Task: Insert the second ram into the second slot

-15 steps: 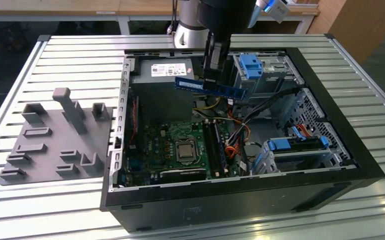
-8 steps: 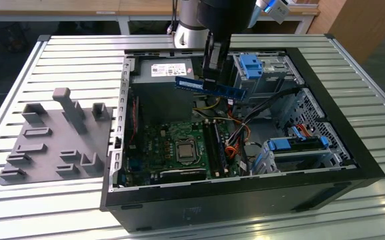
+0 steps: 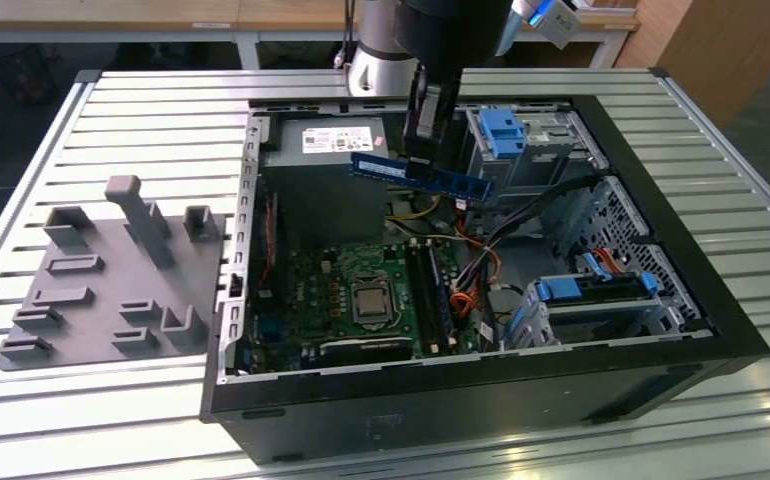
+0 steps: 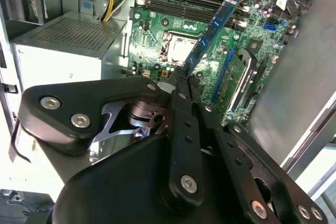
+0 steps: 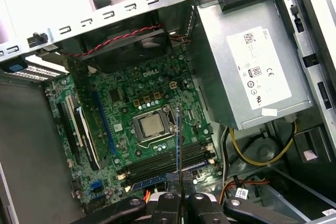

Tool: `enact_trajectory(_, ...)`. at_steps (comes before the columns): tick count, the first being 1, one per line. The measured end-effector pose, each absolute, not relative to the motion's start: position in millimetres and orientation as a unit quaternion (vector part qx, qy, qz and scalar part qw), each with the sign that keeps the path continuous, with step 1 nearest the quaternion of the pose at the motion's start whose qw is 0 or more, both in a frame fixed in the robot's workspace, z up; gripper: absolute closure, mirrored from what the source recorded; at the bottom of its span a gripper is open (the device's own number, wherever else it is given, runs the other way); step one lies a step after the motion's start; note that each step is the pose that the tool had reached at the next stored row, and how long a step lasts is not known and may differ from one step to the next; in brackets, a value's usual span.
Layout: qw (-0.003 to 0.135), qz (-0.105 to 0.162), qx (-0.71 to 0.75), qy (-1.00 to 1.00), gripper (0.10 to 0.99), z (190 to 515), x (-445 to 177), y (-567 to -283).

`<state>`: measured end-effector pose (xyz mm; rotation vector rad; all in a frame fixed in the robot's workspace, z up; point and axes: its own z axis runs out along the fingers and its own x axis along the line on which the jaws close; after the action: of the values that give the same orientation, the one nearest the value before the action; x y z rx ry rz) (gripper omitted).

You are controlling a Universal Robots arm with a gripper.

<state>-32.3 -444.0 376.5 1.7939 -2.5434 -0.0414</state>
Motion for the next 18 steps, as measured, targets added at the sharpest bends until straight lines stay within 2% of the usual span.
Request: enact_trajectory(18,0.014,-0.014,0.542,-0.84,0.953,376.5,-32.3,-444.0)
